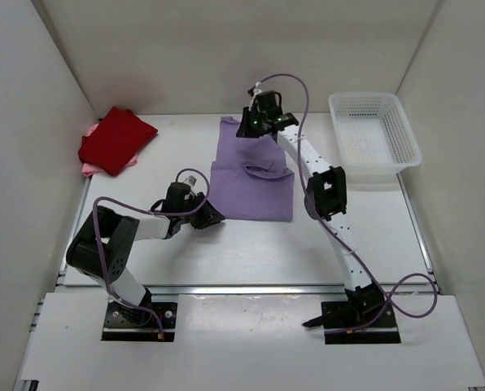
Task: Fold and stack the t-shirts
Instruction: Fold the folded rectangular tshirt in 1/3 of the way
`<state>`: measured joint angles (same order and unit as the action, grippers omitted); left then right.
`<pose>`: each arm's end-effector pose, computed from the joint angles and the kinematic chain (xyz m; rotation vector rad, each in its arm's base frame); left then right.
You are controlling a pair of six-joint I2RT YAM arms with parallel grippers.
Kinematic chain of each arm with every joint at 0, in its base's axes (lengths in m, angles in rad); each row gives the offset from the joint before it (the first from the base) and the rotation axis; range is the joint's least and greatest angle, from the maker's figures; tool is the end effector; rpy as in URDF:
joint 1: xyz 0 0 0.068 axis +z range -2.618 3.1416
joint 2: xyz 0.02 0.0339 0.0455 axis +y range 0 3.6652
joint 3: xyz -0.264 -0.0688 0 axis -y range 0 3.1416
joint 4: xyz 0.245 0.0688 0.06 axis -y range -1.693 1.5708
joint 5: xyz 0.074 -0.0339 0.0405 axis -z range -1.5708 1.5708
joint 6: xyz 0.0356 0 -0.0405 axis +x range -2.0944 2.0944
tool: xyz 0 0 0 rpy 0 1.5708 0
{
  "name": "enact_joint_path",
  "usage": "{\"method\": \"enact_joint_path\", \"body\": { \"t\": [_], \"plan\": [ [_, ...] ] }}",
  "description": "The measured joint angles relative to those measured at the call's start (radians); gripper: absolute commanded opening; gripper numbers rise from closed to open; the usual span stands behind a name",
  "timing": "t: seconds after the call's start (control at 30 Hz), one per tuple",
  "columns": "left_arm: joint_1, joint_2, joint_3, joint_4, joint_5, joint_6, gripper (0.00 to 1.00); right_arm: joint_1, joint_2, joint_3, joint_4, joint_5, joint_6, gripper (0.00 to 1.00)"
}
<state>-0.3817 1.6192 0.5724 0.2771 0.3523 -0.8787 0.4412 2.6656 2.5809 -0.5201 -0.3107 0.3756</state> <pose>0.2594 -0.1174 0.1203 -0.4347 2.4834 -0.9888 0.5312 0.2629 0.2122 -0.2583 2.2411 0.7914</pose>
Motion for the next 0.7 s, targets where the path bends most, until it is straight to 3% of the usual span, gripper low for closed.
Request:
{"method": "enact_joint_path", "body": {
  "t": [0.2, 0.4, 0.47, 0.57, 0.63, 0.7],
  "plan": [
    [-0.001, -0.082, 0.005, -0.012, -0.001, -0.013, 0.37, -0.003, -0.032, 0.164, -0.340, 0.107, -0.082, 0.00],
    [0.000, -0.104, 0.050, -0.005, -0.006, -0.021, 0.36, 0.125, -0.169, 0.027, -0.493, 0.212, -0.150, 0.00],
    [0.006, -0.093, 0.059, -0.001, -0.006, -0.027, 0.35, 0.171, -0.281, -0.138, -0.480, 0.220, -0.176, 0.00],
    [0.014, -0.055, 0.076, 0.014, -0.006, -0.039, 0.36, 0.201, -0.528, -0.557, -0.367, 0.217, -0.198, 0.00],
    [0.016, -0.016, 0.098, 0.019, -0.006, -0.046, 0.36, 0.182, -0.686, -0.841, -0.264, 0.175, -0.192, 0.00],
    [0.022, 0.023, 0.117, 0.026, -0.007, -0.049, 0.36, 0.133, -0.769, -1.019, -0.188, 0.121, -0.188, 0.00]
  ]
}}
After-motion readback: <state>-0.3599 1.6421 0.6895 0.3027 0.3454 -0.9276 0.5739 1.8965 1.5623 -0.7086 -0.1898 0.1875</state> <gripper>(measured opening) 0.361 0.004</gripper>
